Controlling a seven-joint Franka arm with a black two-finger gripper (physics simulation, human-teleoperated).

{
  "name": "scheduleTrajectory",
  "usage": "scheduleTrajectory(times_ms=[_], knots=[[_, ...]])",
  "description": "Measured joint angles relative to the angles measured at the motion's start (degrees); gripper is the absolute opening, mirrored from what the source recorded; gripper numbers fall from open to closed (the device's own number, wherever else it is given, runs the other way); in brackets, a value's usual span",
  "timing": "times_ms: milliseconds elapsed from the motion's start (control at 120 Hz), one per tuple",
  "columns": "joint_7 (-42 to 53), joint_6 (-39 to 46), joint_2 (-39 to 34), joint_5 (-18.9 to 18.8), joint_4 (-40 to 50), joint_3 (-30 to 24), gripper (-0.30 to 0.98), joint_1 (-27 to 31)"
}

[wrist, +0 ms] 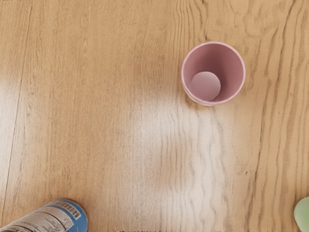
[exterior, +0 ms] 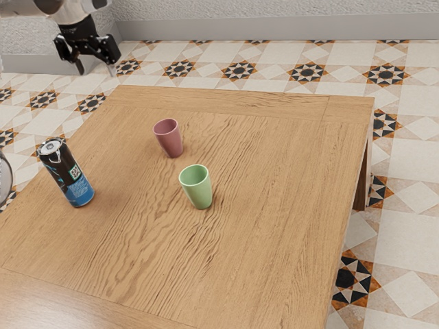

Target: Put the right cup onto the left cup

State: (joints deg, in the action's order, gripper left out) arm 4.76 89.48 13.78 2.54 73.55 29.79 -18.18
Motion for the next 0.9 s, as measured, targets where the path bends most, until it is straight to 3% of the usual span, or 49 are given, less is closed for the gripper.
scheduleTrajectory(times_ms=[192, 333, 442, 592, 900], knots=[[1.4, -0.6, 0.8, 0.2, 0.3, -1.6, 0.67, -2.1], [2.2, 5.5, -0.4, 0.1, 9.3, -16.6, 0.67, 6.1], [1.0, 9.7, -0.5, 0.0, 14.7, -22.2, 0.67, 7.2], [-2.1, 15.9, -1.3, 0.4, 22.5, -24.2, 0.67, 5.7], [-13.2, 24.7, -9.9, 1.5, 39.4, -25.2, 0.67, 0.3]])
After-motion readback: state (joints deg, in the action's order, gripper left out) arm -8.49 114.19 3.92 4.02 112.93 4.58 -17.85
